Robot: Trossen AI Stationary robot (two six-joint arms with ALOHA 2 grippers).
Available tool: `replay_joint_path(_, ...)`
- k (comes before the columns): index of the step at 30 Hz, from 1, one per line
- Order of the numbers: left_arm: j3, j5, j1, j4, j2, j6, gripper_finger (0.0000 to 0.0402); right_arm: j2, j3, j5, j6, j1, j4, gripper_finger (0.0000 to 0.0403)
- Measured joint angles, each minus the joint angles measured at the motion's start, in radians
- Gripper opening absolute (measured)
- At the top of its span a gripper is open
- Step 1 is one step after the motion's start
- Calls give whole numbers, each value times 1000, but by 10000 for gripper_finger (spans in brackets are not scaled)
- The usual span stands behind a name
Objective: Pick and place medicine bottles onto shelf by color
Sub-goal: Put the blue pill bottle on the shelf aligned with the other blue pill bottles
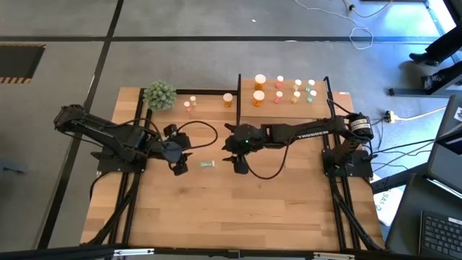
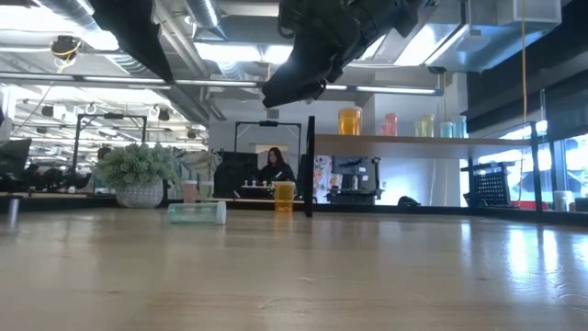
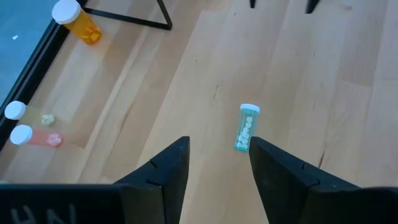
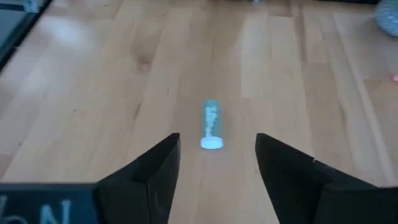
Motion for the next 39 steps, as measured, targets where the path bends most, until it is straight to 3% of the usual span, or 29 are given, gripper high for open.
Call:
replay_joint_path(10, 0, 0, 0, 4, -11, -1, 163, 139, 1, -102, -66, 0, 52, 208)
replay_joint_path(30, 0, 1, 0, 1, -11, -3, 163, 360, 1, -102, -73, -8, 309, 207)
replay_joint_path(39, 0, 1, 0, 1, -11, -3, 163, 371, 0, -51, -73, -8, 335, 207)
